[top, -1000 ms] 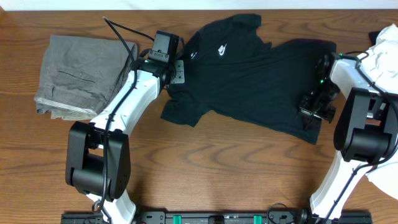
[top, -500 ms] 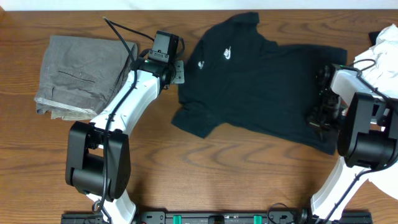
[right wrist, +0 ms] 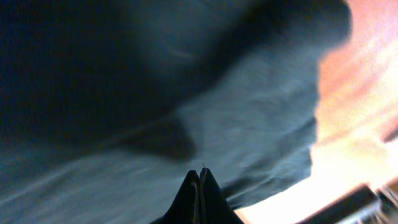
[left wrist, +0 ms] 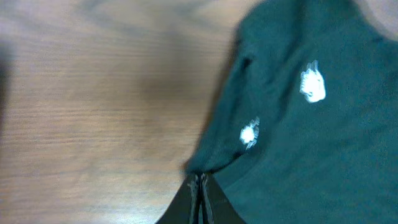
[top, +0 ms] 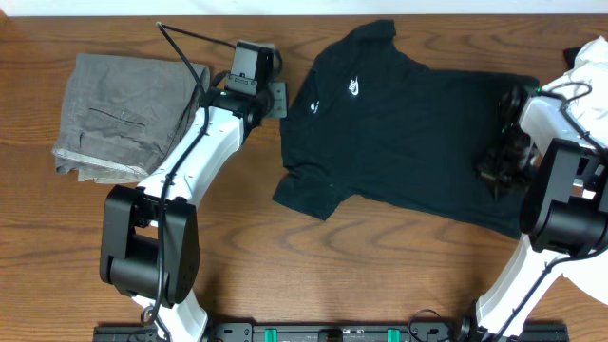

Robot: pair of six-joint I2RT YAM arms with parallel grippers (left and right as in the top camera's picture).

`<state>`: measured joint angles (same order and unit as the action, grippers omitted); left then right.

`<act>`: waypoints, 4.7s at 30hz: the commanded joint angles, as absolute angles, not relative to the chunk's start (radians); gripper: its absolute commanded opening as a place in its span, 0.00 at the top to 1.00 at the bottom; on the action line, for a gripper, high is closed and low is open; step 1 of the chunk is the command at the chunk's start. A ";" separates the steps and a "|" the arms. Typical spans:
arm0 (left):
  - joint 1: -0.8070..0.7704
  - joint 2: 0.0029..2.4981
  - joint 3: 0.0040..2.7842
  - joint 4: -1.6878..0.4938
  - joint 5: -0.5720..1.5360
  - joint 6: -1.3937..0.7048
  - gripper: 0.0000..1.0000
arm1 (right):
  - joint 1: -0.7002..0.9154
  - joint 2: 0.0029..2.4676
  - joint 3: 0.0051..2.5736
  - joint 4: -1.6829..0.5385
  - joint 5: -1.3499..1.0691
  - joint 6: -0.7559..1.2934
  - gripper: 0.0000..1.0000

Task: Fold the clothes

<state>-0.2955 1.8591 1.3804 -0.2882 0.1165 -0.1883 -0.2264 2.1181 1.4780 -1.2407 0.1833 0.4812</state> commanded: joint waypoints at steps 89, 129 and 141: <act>-0.307 1.400 1.396 -1.007 -0.018 -0.357 0.92 | -0.193 1.986 1.705 -1.120 0.104 0.361 0.01; -0.303 1.529 1.204 -0.920 0.052 -0.403 0.89 | -0.292 1.914 1.387 -1.333 0.143 0.569 0.32; -0.303 1.583 1.200 -0.891 0.051 -0.402 0.92 | -0.413 1.828 1.131 -1.048 -0.020 0.431 0.38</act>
<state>-0.3046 1.5822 1.2030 -0.8978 0.0704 -0.3943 -0.3962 1.8458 1.1767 -1.1065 0.0799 0.5076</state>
